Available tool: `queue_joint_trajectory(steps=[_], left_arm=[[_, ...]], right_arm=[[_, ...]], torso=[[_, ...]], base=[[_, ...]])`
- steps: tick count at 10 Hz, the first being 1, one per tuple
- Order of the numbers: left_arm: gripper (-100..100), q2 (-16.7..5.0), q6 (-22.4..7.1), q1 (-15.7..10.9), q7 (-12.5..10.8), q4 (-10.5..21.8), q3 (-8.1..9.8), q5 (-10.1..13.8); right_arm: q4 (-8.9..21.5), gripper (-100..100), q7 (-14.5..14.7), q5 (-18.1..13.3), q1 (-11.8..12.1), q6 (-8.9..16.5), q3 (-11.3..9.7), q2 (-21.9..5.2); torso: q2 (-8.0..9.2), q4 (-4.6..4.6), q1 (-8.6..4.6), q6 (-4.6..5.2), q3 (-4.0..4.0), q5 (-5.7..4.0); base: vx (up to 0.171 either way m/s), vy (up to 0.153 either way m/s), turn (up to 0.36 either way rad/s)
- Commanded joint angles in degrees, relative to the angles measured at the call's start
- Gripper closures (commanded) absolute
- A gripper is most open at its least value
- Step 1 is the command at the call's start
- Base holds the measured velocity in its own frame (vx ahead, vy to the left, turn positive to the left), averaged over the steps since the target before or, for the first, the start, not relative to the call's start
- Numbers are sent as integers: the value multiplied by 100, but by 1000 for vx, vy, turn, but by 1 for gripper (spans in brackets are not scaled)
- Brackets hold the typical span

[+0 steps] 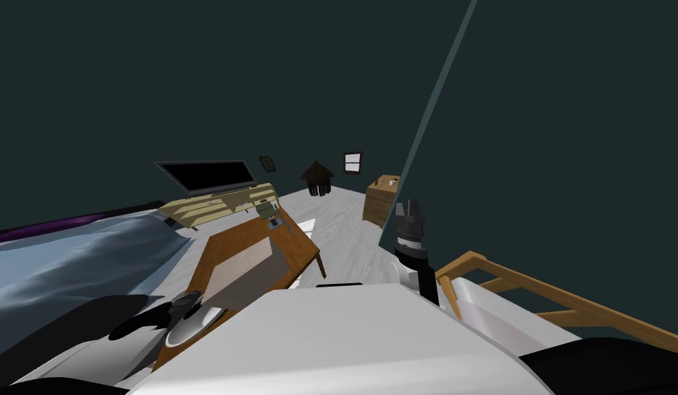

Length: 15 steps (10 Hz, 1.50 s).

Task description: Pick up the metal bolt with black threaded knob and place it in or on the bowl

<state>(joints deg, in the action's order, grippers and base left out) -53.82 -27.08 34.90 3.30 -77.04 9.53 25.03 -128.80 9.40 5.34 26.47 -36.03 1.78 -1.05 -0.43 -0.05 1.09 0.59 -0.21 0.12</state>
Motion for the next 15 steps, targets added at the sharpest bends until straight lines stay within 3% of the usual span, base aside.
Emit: queue_joint_trajectory(steps=[1, 4, 5, 6, 13, 14, 15], left_arm=[[-100, 0, 0, 0, 0, 0, 0, 0], [-100, 0, 0, 0, 0, 0, 0, 0], [0, 0, -2, 2, 0, 3, 0, -1], [-100, -193, -103, 105, -32, -171, 82, 147], [-100, -966, -506, 513, -162, -865, 410, 735], [-100, -888, -500, 489, -168, -842, 396, 661], [0, -898, -502, 490, -167, -843, 396, 672]], right_arm=[[0, 0, 0, 0, 0, 0, 0, 0], [0, 0, 0, 0, 0, 0, 0, 0], [0, 0, 0, 0, 0, 0, 0, 0], [0, 0, 0, 0, 0, 0, 0, 0], [0, 0, 0, 0, 0, 0, -1, 1], [0, 0, 0, 0, 0, 0, -1, 1], [0, 0, 0, 0, 0, 0, -1, 1]], torso=[[0, 0, 0, 0, 0, 0], [-11, -3, -14, 0, -7, -4], [-12, -2, -16, 3, -7, -4], [-13, -3, -17, 3, -8, -4], [-6, -1, -36, 3, -3, -9], [-6, -1, -34, 3, -4, -8], [-9, -2, -26, 3, -5, -6]], base=[[-5, 7, -1], [0, 0, 0], [0, 0, 0], [-16, -22, 62], [-21, -34, 53], [-10, -15, 10], [0, 0, 0]])
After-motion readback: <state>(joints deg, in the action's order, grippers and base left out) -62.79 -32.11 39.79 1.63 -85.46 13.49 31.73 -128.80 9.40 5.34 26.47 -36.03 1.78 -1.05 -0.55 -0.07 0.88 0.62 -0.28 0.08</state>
